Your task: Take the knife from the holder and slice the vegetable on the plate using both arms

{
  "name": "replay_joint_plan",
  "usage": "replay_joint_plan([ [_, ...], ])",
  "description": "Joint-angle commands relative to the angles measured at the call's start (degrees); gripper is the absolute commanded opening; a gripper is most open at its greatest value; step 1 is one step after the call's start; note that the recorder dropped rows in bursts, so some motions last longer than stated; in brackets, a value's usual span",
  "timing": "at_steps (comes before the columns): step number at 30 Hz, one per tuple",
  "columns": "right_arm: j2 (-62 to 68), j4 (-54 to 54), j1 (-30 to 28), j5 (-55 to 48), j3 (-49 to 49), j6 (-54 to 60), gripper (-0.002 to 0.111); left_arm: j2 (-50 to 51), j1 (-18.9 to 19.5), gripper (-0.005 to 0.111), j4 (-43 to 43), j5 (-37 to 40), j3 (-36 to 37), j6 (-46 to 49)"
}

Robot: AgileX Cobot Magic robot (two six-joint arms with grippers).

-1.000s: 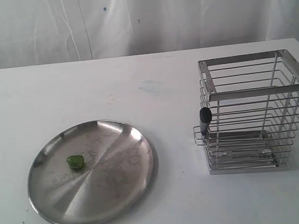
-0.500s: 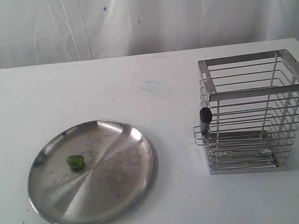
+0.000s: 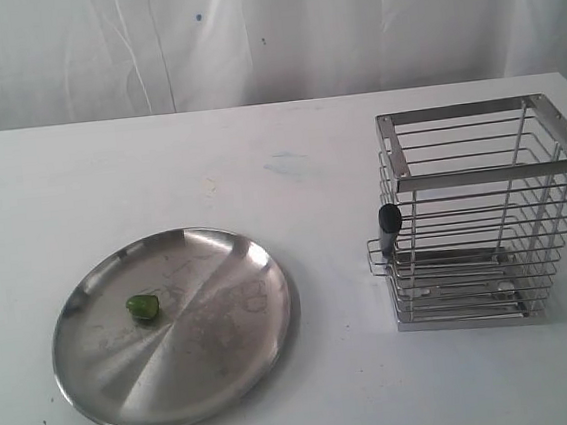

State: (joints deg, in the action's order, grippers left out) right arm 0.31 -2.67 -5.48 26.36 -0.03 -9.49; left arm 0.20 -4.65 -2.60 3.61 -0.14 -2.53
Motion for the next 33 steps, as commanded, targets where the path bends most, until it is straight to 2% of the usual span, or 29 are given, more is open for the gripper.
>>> replay_joint_plan([
  [1, -0.3, 0.1, -0.2, -15.3, 0.0, 0.4, 0.0, -0.2, -0.1, 0.0, -0.4, -0.6, 0.1, -0.1],
  [3, -0.3, -1.0, -0.2, -17.1, 0.0, 0.9, 0.0, -0.2, -0.1, 0.0, -0.4, -0.6, 0.1, -0.1],
  [7, -0.3, -10.4, -0.2, -13.8, -1.8, 5.5, 0.0, -0.2, -0.1, 0.0, -0.4, 0.1, 0.1, 0.0],
  [10, 0.7, -14.3, -0.2, -10.6, -8.3, 8.0, 0.0, -0.2, -0.1, 0.0, -0.4, 7.0, 0.1, 0.0],
  [13, 5.6, -14.3, -0.2, -11.4, -15.4, 8.0, 0.0, -0.2, -0.1, 0.0, -0.1, 13.8, 0.1, 0.0],
  [15, 10.5, -14.0, -0.2, -17.7, -19.7, 8.0, 0.0, -0.2, -0.1, 0.0, -0.1, 16.7, 0.1, 0.0],
  [20, 28.9, -12.5, -0.2, -49.1, -27.1, 7.3, 0.0, -0.2, -0.1, 0.0, -0.1, 16.7, 0.1, 0.0],
  [23, 39.1, -9.7, -0.2, -60.3, -28.8, 4.7, 0.0, -0.2, -0.1, 0.0, -0.1, 16.7, 0.1, 0.0],
  [27, 45.4, -3.3, -0.2, -69.2, -31.4, -0.8, 0.0, -0.2, -0.1, 0.0, -0.1, 16.7, 0.1, -0.1],
  [29, 46.7, 3.4, -0.2, -73.6, -32.8, -4.2, 0.0, -0.2, -0.1, 0.0, -0.1, 16.7, 0.1, -0.1],
  [31, 47.2, 12.9, -0.2, -72.2, -33.2, -4.3, 0.0, -0.2, -0.1, 0.0, -0.1, 16.7, 0.1, -0.1],
  [33, 47.3, 12.9, -0.2, -67.5, -33.2, -1.8, 0.0, -0.2, -0.1, 0.0, -0.1, 16.7, 0.1, -0.1],
])
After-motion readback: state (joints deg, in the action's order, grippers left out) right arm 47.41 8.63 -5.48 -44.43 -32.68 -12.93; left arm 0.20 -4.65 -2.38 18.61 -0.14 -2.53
